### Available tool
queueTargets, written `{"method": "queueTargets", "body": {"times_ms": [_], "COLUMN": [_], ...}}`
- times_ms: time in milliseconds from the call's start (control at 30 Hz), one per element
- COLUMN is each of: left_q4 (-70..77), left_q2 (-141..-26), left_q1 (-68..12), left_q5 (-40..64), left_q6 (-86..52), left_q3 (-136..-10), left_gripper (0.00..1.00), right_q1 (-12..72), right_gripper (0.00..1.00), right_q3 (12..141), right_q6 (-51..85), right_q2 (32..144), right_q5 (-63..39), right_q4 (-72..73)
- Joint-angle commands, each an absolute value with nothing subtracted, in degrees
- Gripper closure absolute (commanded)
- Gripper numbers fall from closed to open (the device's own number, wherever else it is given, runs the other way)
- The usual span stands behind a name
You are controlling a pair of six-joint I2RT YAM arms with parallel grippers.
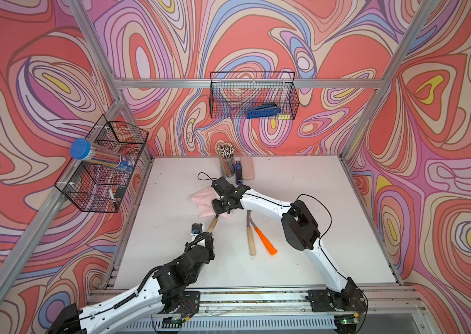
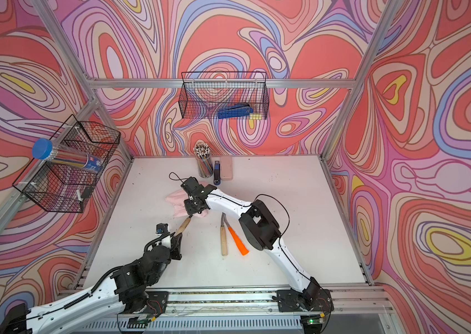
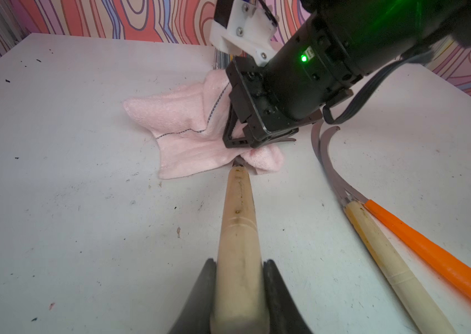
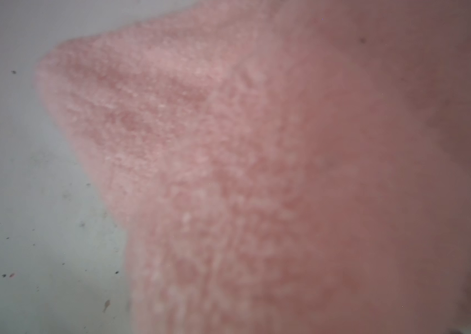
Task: Wipe small sickles with rags
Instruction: Wipe the small sickle.
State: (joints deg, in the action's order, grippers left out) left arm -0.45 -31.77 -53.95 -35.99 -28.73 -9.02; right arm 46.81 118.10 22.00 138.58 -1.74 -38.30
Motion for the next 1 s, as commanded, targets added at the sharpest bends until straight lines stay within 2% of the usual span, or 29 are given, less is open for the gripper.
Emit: {"method": "queueTargets", "body": {"times_ms": [0,133,300,767,967], "left_q4": [-1.6,-1.5,-1.2,1.4,2.1], "left_q2": [-30.6,-30.7,-31.2,-34.7,-35.8], "left_q1": [-54.0,-54.0,-54.0,-54.0,-54.0], "left_q5": [-37.9,-37.9,-37.9,-37.9,-37.9], "left_q6": [-28.6,-28.5,-28.5,-28.6,-28.7], "left_q3": [-10.6,-10.7,-10.9,-10.9,-10.9], "left_gripper": [1.0,1.0,1.0,1.0,1.0], "right_q1": [41.9,40.5,41.0,53.6,54.5], "right_gripper": [1.0,1.0,1.0,1.0,1.0], "right_q3": [116.4,115.1,115.2,116.6,115.0], "right_q6": [22.3,20.8,20.9,18.8,20.7], "right_q2": [140.0,139.2,138.5,134.0,132.9], "right_q5": [5.7,9.9,7.4,3.1,0.5], "right_q4": [-42.2,-42.5,-41.7,-38.9,-37.3]}}
